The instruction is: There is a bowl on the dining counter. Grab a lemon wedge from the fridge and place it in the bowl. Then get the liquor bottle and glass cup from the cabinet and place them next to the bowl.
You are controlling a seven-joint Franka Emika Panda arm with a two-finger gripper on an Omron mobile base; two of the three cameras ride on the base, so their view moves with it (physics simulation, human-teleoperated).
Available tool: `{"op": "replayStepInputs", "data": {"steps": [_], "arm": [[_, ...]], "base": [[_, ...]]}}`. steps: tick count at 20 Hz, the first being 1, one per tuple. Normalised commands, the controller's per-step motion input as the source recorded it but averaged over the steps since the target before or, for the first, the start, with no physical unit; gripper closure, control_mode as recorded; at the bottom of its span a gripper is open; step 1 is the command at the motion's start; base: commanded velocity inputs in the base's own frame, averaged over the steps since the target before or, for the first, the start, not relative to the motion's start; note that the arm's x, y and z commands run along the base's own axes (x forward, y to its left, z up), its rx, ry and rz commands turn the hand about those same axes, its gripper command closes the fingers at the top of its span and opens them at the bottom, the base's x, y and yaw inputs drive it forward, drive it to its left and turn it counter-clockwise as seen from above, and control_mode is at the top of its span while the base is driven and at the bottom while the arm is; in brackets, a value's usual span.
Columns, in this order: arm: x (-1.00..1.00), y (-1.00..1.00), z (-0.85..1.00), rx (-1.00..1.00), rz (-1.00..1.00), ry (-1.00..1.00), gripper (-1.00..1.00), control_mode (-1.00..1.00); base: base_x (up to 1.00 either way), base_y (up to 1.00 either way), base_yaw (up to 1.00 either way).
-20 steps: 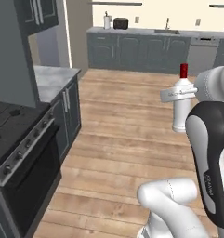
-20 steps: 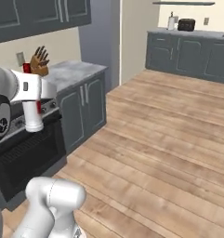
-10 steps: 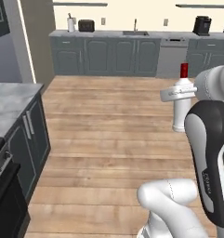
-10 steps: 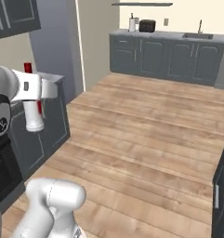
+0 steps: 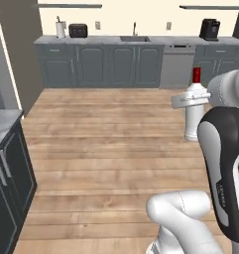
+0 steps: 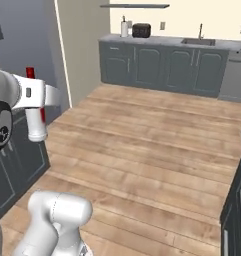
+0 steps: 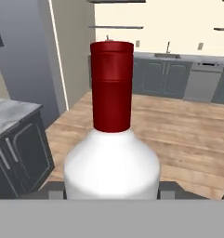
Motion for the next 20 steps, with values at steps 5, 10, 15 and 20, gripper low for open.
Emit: {"op": "replayStepInputs", "data": {"steps": [5, 10, 15, 20], "arm": [[0.00, 0.00, 0.00, 0.00, 0.00, 0.00, 1.00, 1.00], [0.00, 0.00, 0.00, 0.00, 0.00, 0.00, 1.00, 1.00], [0.00, 0.00, 0.00, 0.00, 0.00, 0.00, 1.00, 1.00], [0.00, 0.00, 0.00, 0.00, 0.00, 0.00, 1.00, 1.00]], "base": [[1.00, 0.00, -0.15], [1.00, 0.00, -0.18], [1.00, 0.00, -0.28], [1.00, 0.00, -0.42]]}}
